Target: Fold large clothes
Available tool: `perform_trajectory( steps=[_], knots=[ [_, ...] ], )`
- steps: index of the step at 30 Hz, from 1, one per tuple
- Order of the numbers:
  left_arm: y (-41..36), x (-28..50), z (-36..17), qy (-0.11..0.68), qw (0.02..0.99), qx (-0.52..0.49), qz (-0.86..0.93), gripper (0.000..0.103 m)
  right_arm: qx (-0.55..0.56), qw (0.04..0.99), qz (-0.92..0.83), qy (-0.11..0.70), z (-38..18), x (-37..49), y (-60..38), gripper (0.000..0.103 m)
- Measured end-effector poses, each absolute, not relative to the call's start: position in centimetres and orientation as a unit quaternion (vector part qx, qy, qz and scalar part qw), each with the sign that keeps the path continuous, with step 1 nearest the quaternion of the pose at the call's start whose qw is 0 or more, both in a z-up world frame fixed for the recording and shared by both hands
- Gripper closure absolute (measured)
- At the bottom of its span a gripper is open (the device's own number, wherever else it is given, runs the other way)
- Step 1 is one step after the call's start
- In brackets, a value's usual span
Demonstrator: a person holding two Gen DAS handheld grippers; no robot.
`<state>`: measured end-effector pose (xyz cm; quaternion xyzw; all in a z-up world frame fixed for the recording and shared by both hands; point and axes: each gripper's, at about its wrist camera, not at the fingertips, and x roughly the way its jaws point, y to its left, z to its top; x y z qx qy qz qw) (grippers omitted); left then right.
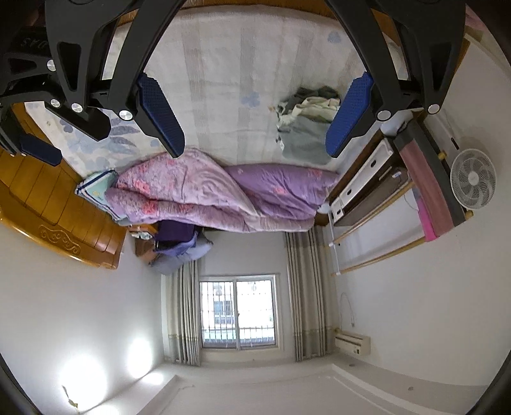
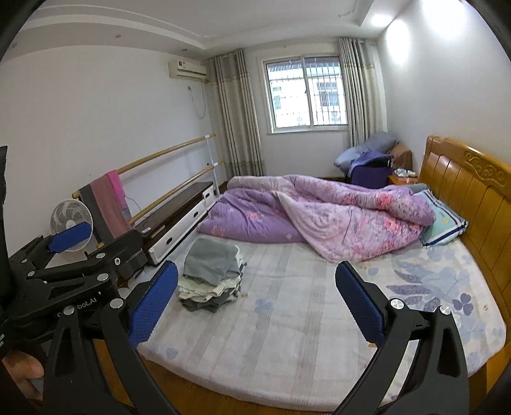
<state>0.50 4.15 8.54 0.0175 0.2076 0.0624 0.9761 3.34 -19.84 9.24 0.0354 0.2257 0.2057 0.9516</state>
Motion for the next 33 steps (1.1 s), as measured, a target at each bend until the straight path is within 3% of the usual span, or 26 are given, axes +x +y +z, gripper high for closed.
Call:
perform_trajectory(
  steps=[33],
  knots=[
    [4.8, 2.7, 7.8, 0.218, 0.974, 0.008, 0.054, 0.012, 0.021, 0.954, 0.191, 0.229, 9.4, 4.2, -19.8, 0.008]
  ],
)
